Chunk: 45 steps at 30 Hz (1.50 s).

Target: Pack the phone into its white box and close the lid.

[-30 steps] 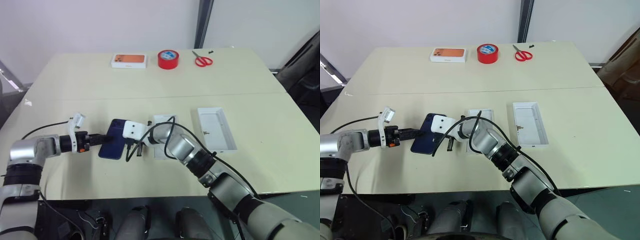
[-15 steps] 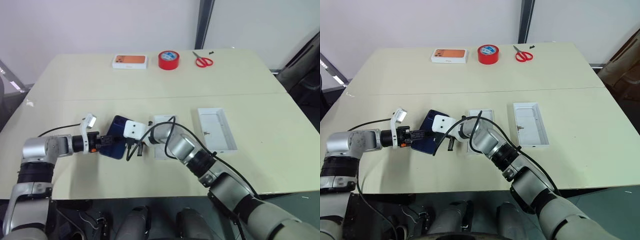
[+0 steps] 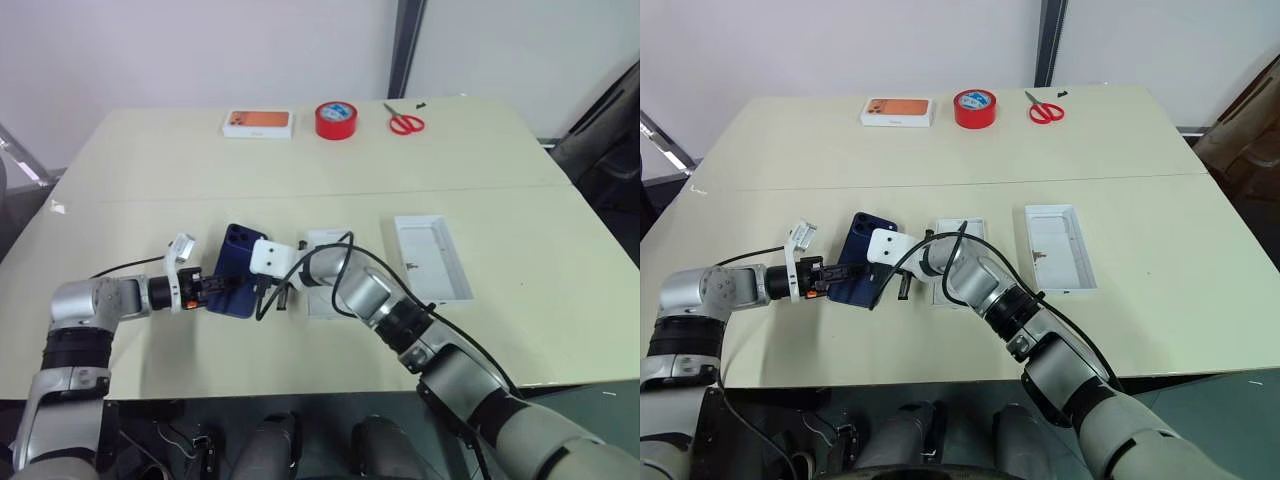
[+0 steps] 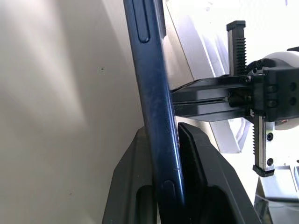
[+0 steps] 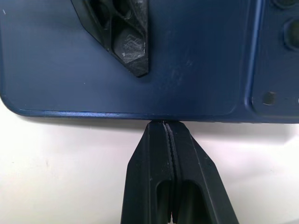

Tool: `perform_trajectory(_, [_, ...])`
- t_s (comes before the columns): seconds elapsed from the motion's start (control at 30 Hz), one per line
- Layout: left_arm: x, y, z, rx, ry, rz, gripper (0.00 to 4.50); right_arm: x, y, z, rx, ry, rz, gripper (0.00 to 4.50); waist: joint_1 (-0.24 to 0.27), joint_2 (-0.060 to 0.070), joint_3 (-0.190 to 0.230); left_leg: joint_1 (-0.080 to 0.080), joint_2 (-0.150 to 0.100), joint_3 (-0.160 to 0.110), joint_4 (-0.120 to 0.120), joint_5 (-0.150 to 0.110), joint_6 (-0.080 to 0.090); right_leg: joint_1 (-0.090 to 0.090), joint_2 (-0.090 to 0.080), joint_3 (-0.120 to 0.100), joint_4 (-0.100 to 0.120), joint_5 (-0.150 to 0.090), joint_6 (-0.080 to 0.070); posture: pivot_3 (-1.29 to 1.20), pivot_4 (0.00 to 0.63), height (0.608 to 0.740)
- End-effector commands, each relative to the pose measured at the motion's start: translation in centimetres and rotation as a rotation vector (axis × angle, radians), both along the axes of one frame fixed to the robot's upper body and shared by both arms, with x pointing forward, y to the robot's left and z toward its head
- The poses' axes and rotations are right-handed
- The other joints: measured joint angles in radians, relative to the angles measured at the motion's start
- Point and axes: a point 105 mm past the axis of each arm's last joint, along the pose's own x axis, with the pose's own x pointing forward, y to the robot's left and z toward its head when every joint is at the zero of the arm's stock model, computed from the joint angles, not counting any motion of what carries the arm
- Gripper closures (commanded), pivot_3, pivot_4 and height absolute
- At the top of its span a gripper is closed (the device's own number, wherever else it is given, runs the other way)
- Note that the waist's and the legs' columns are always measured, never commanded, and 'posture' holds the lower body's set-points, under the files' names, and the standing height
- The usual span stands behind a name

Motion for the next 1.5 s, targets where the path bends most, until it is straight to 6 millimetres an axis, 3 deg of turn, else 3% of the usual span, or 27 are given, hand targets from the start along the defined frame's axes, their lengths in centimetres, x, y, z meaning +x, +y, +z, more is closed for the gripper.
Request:
perform_trajectory(0.03, [-0.6,-0.1,-2.3,0.029,0.091,0.029,4.02,0.5,-0.2,0.4,0.005,-0.021,-0.016,4.50,0.001,0.000,0.000,0.000,0.000,0.000,0.000,0.000,0.000,0.000,0.000,0.000,0.000,0.000,0.000,0.00,0.150,0.734])
perform_trajectory(0.13, [-0.7,-0.2,-2.4,0.018,0.101,0.032,4.48,0.6,-0.2,0.5,0.012,-0.028,-0.014,4.50,0.002,0.000,0.000,0.000,0.000,0.000,0.000,0.000,0.000,0.001,0.000,0.000,0.000,0.000,0.000,0.00,0.150,0.734])
perform_trajectory(0.37, [-0.4,-0.2,-1.8,-0.022,0.099,0.060,4.48,1.1,-0.1,1.6,0.074,-0.057,-0.034,4.50,0.001,0.000,0.000,0.000,0.000,0.000,0.000,0.000,0.000,0.000,0.000,0.000,0.000,0.000,0.000,0.00,0.150,0.734])
perform_trajectory(0.5, [0.0,-0.1,-0.8,-0.103,0.099,0.098,4.48,1.5,-0.4,4.2,0.266,-0.017,-0.066,4.50,0.001,0.000,0.000,0.000,0.000,0.000,0.000,0.000,0.000,0.000,0.000,0.000,0.000,0.000,0.000,0.00,0.150,0.734])
perform_trajectory(0.53, [0.2,-0.1,-0.3,-0.145,0.102,0.112,4.48,1.2,-0.7,5.1,0.348,0.061,-0.056,4.50,0.001,0.000,0.000,0.000,0.000,0.000,0.000,0.000,0.000,0.000,0.000,0.000,0.000,0.000,0.000,0.00,0.150,0.734])
perform_trajectory(0.63, [0.4,-0.3,1.3,-0.244,0.074,0.127,4.50,0.0,-2.1,7.3,0.497,0.176,0.003,3.64,0.001,-0.001,0.001,0.000,0.000,-0.001,0.000,-0.001,0.001,0.000,0.000,0.000,0.000,0.000,0.000,0.00,0.150,0.734])
perform_trajectory(0.8, [1.0,-0.5,4.1,-0.357,-0.032,0.166,4.50,-3.1,-5.6,7.9,0.471,0.165,0.146,1.18,-0.001,-0.007,0.005,-0.003,0.000,-0.001,0.000,-0.001,0.002,-0.001,0.000,-0.001,-0.001,0.000,0.000,0.00,0.150,0.734])
perform_trajectory(1.07, [0.0,-2.5,4.3,-0.378,-0.040,0.151,4.50,-6.7,-12.5,4.3,0.224,0.113,0.261,1.18,-0.004,-0.010,0.007,-0.007,0.001,0.000,0.000,-0.001,0.002,-0.001,0.001,0.000,-0.001,0.000,0.000,0.00,0.150,0.734])
perform_trajectory(1.23, [0.0,-3.1,4.5,-0.389,-0.037,0.152,4.50,-7.4,-13.1,2.8,0.173,0.100,0.271,1.18,-0.005,-0.012,0.008,-0.007,0.003,0.001,0.001,-0.001,0.001,-0.002,0.001,0.000,-0.001,0.000,0.000,0.00,0.150,0.734])
perform_trajectory(1.47, [0.2,-3.4,4.8,-0.382,-0.040,0.150,4.50,-6.8,-12.6,1.8,0.182,0.077,0.233,1.18,0.002,-0.013,0.008,-0.009,0.003,0.001,0.004,0.001,-0.002,-0.002,0.001,-0.001,-0.001,0.000,0.000,0.00,0.150,0.734])
perform_trajectory(1.5, [0.2,-3.4,4.8,-0.376,-0.040,0.151,4.50,-6.8,-12.7,1.4,0.174,0.075,0.231,1.41,0.003,-0.013,0.009,-0.009,0.003,0.001,0.005,0.001,-0.002,-0.002,0.001,-0.001,-0.001,0.000,0.000,0.00,0.150,0.734])
